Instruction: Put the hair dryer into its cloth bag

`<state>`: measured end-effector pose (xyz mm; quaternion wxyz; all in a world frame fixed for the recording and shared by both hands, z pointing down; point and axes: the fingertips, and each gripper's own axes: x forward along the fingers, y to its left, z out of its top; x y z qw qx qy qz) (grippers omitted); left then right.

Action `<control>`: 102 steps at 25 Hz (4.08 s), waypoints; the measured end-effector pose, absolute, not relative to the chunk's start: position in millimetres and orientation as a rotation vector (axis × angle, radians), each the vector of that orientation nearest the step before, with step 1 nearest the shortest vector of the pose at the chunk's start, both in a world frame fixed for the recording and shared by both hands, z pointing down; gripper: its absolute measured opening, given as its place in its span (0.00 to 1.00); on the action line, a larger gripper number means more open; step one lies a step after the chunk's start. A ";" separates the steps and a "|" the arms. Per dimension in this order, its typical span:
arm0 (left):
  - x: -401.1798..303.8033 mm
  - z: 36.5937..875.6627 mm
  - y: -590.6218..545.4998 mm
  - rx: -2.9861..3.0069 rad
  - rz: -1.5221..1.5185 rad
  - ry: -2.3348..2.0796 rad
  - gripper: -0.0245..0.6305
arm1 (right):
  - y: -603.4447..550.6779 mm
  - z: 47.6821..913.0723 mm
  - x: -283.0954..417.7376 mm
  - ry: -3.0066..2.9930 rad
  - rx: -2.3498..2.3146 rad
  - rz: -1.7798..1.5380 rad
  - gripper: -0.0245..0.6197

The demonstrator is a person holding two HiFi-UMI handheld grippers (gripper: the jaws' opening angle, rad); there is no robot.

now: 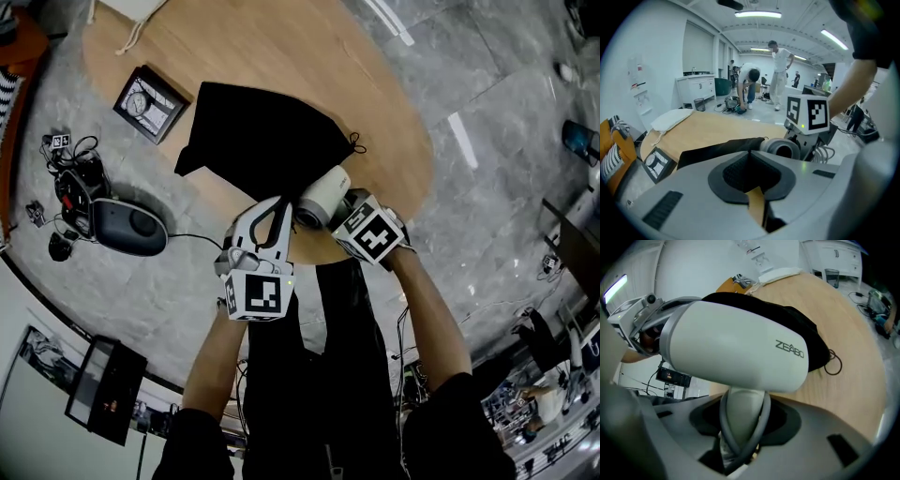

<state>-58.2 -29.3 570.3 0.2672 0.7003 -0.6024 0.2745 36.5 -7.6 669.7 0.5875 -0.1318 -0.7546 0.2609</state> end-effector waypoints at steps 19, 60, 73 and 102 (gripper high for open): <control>-51.4 563.1 -32.5 1.934 0.743 -1.556 0.07 | -28.3 670.4 13.7 -1.703 -0.269 0.448 0.34; -42.6 607.1 6.0 1.907 0.773 -1.483 0.07 | -41.6 689.2 -19.0 -1.807 -0.026 0.125 0.59; -67.7 591.7 -18.4 1.790 0.645 -1.584 0.07 | -13.7 703.0 45.3 -1.647 -0.103 0.323 0.61; -31.7 565.9 -12.7 1.995 0.821 -1.668 0.07 | -38.4 623.0 31.4 -1.791 -0.069 0.295 0.28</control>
